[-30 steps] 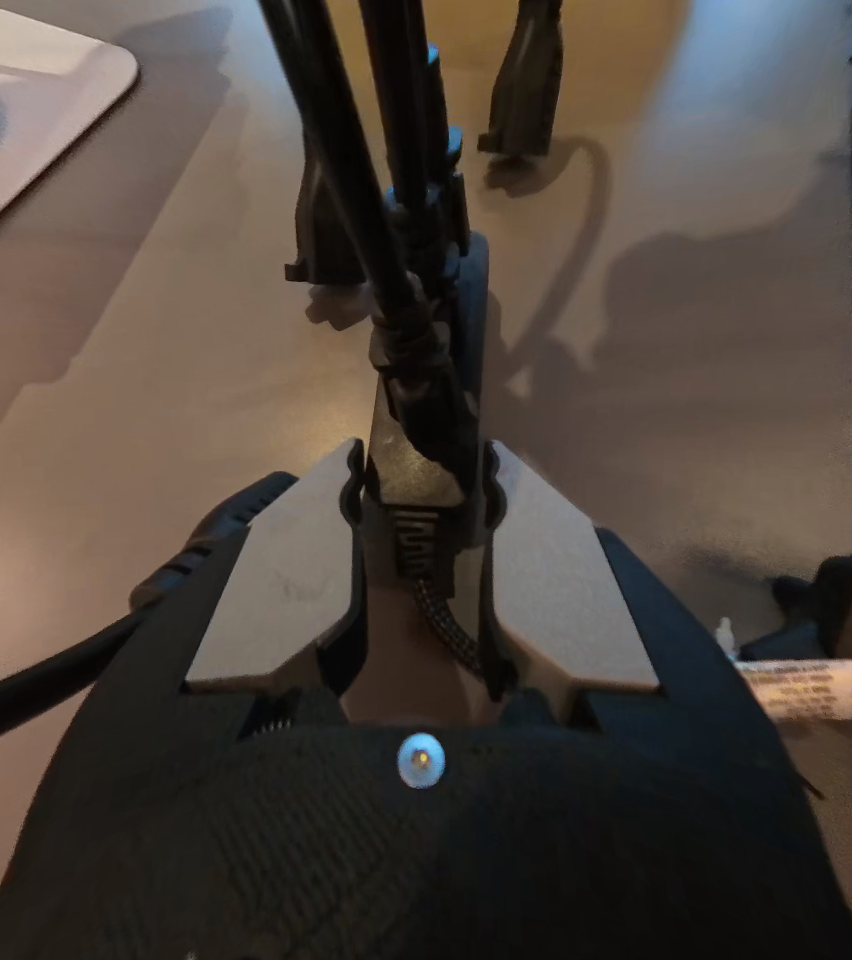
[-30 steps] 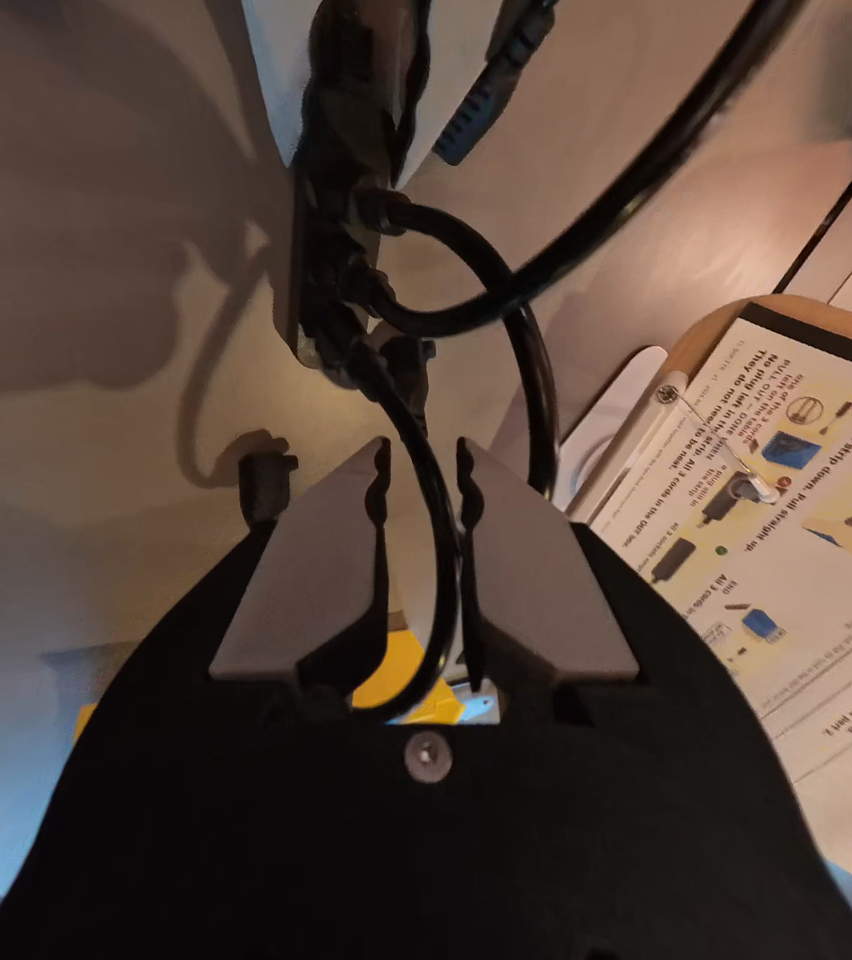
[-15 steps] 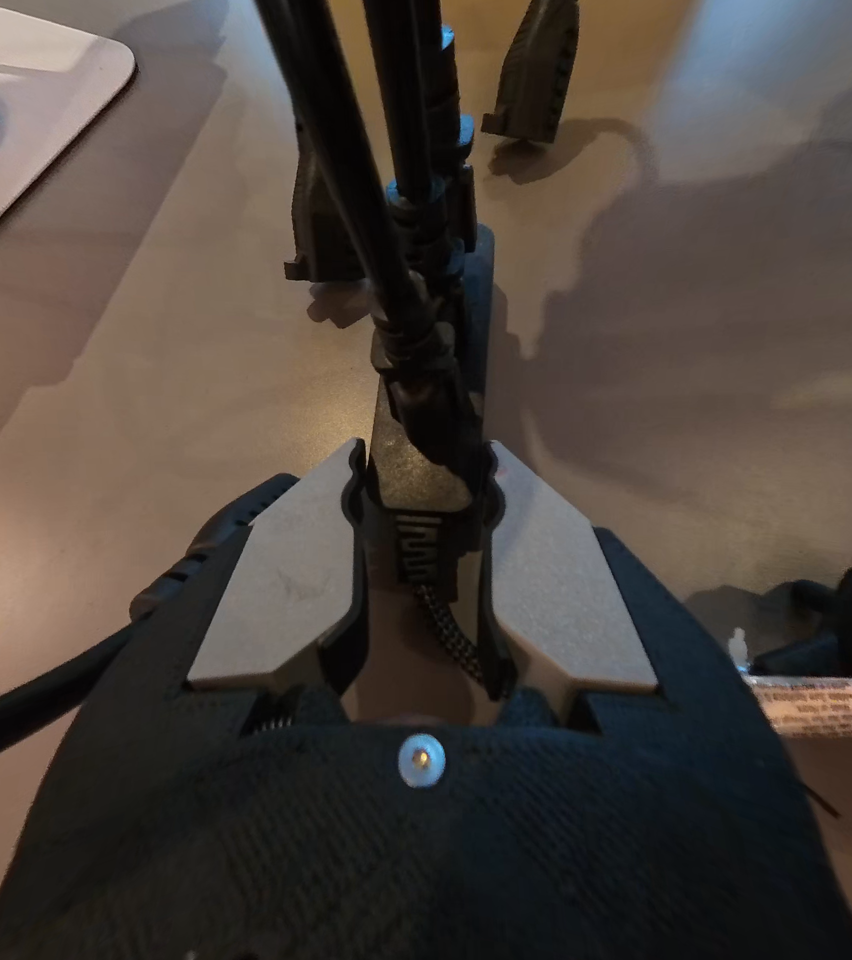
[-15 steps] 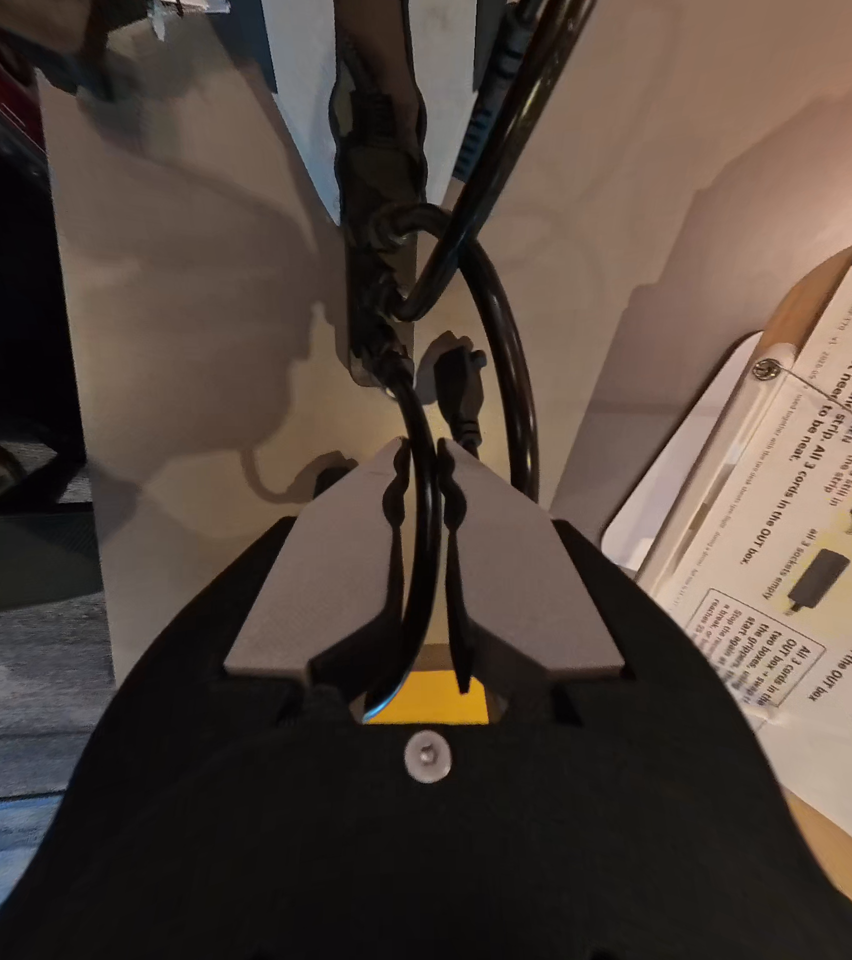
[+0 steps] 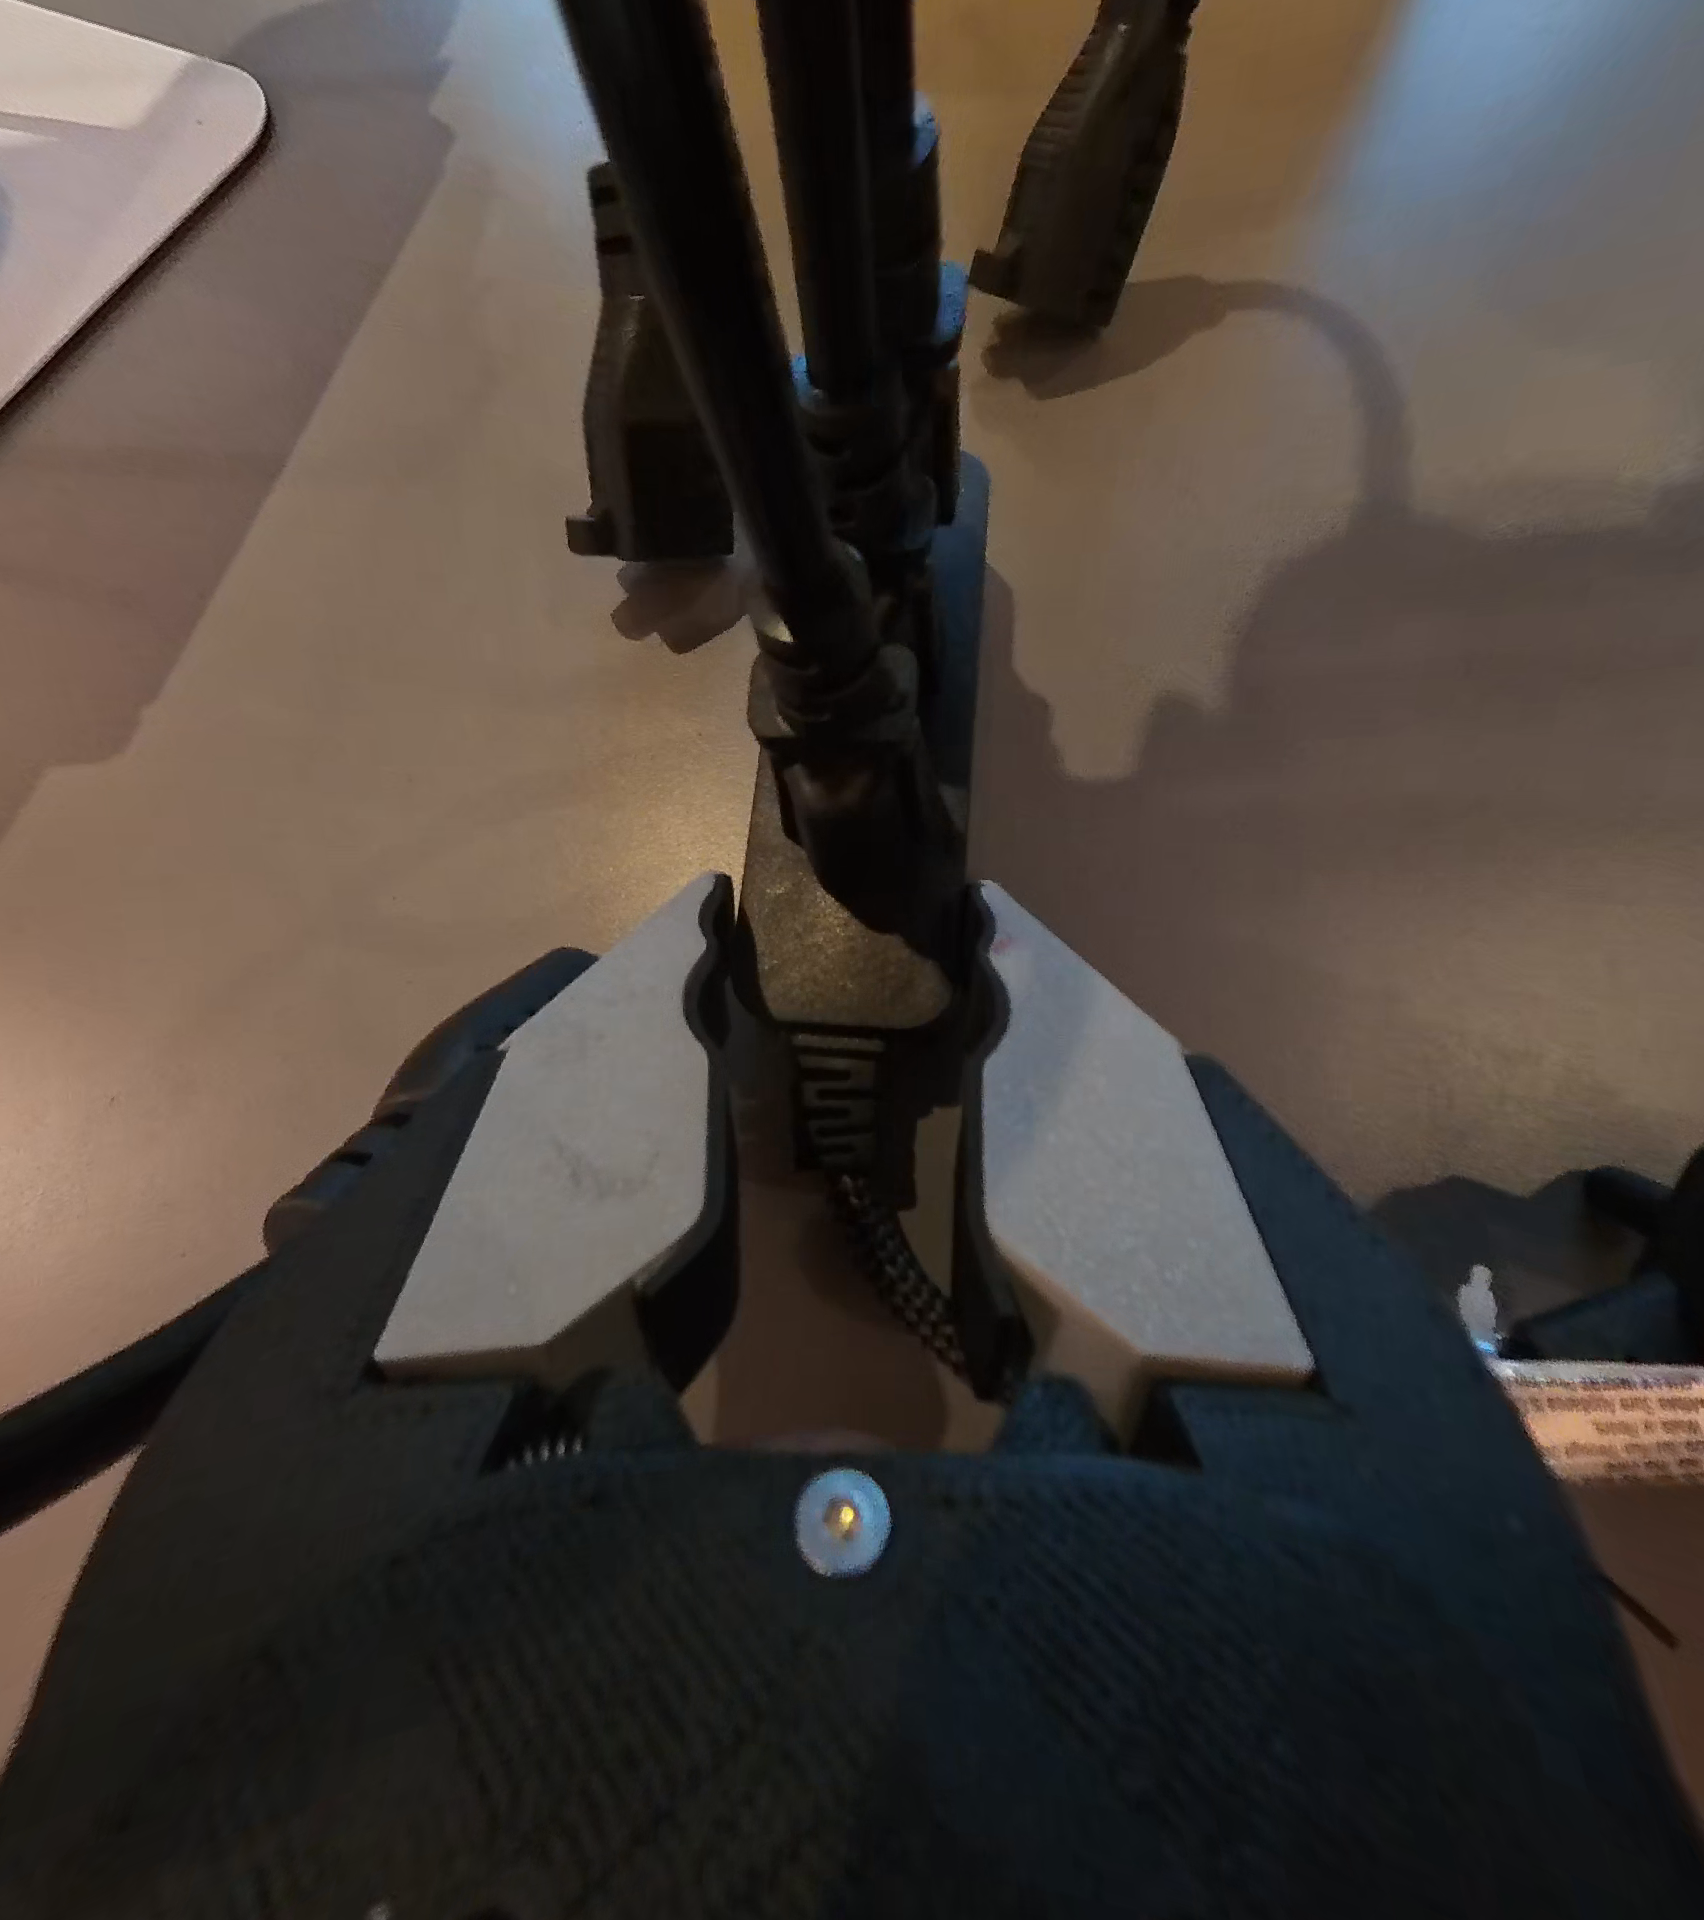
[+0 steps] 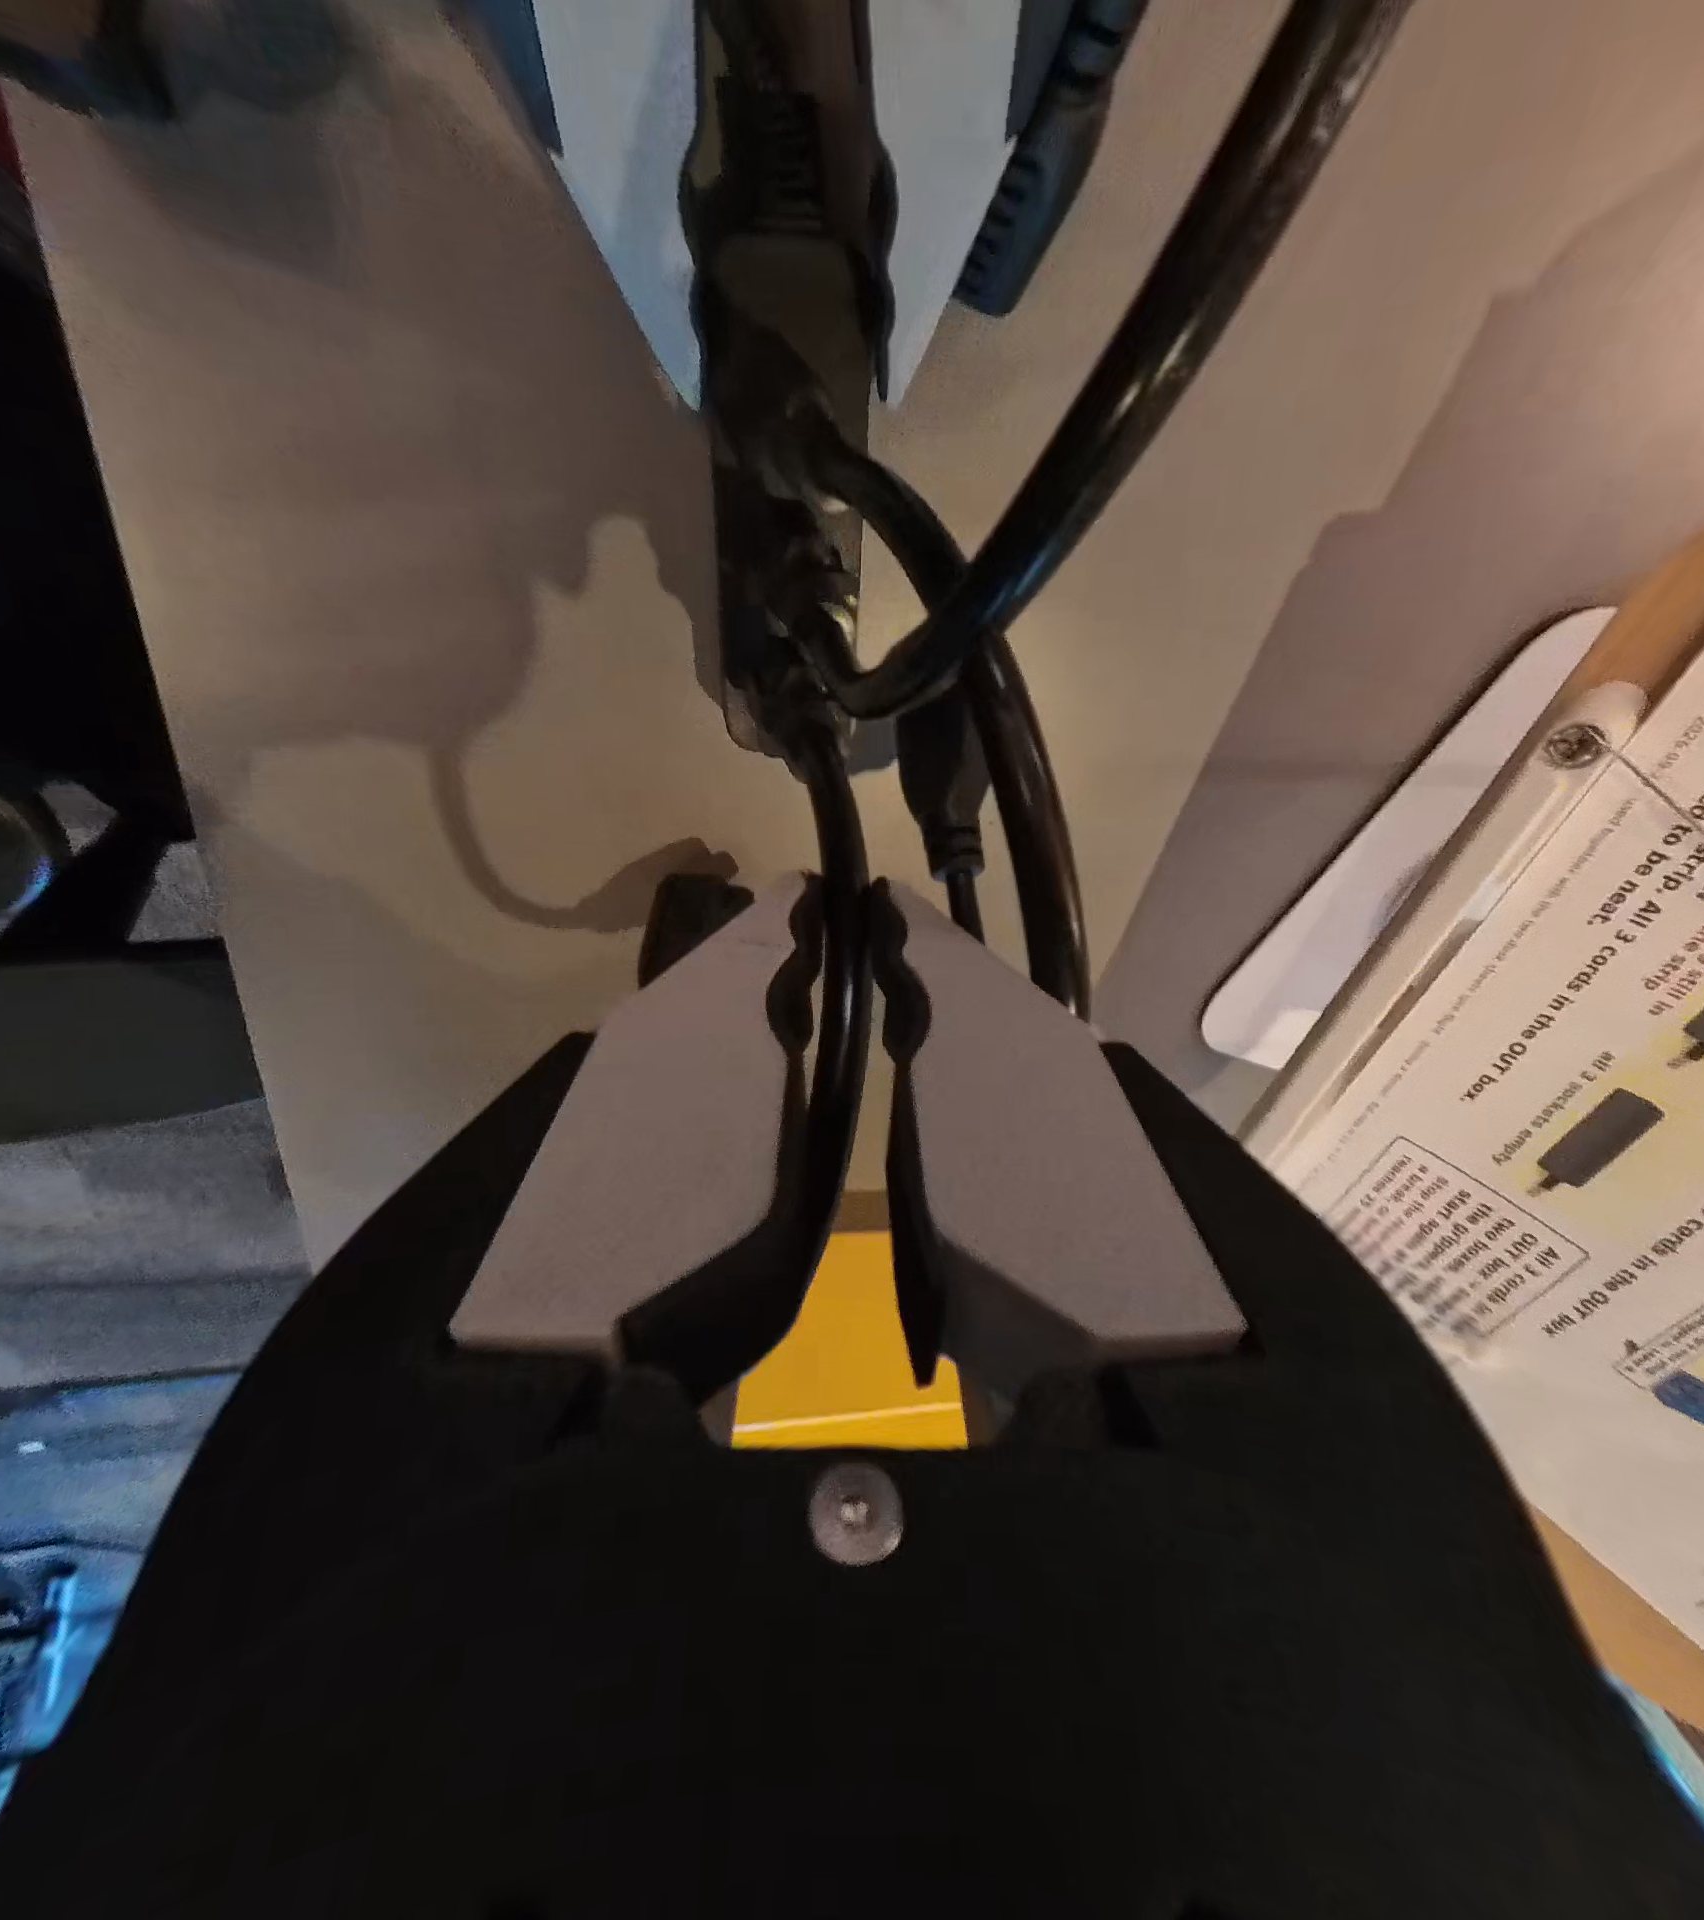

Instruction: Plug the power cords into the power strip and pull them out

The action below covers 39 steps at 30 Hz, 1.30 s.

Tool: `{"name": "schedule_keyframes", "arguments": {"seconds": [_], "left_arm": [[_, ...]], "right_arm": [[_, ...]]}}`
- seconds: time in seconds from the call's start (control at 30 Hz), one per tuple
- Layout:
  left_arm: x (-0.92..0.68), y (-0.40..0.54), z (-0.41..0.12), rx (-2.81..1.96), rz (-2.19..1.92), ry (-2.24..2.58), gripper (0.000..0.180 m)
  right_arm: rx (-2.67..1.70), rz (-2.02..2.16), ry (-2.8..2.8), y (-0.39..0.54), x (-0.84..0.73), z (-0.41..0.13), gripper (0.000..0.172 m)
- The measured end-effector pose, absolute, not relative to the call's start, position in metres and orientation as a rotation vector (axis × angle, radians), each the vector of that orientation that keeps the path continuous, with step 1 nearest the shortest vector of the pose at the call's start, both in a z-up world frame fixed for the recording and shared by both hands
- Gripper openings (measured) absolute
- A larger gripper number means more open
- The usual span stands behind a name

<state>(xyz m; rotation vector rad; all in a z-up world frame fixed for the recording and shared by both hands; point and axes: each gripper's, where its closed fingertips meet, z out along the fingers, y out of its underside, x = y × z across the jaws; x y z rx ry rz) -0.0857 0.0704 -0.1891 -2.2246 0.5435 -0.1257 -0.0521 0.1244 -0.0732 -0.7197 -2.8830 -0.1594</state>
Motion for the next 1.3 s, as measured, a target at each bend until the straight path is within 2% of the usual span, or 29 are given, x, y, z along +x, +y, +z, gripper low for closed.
{"name": "schedule_keyframes", "arguments": {"seconds": [0.33, 0.67, 0.73, 0.77, 0.87, 1.0, 1.3], "left_arm": [[-0.086, 0.070, -0.189, -2.228, -0.129, 0.533, 0.042], [-0.086, 0.071, -0.189, -2.231, -0.144, 0.528, 0.041], [-0.083, 0.074, -0.192, -2.226, -0.156, 0.542, 0.041], [-0.081, 0.074, -0.196, -2.251, -0.179, 0.563, 0.048], [-0.082, 0.057, -0.163, -2.246, -0.159, 0.543, 0.044], [-0.089, 0.042, -0.123, -2.238, -0.221, 0.526, 0.043], [-0.088, 0.017, -0.085, -2.227, -0.143, 0.554, 0.043]], "right_arm": [[-0.644, -0.342, -2.937, 0.122, -0.055, -0.095, 0.005], [-0.681, -0.250, -2.927, 0.114, -0.054, -0.106, 0.005], [-0.643, -0.262, -2.915, 0.115, -0.059, -0.119, 0.000], [-0.570, -0.281, -2.926, 0.114, -0.060, -0.135, 0.000], [-0.486, -0.301, -2.938, 0.113, -0.059, -0.138, 0.000], [-0.626, -0.193, -2.986, 0.116, -0.057, -0.139, 0.000], [-0.672, -0.107, -2.984, 0.107, -0.053, -0.103, 0.003]]}}
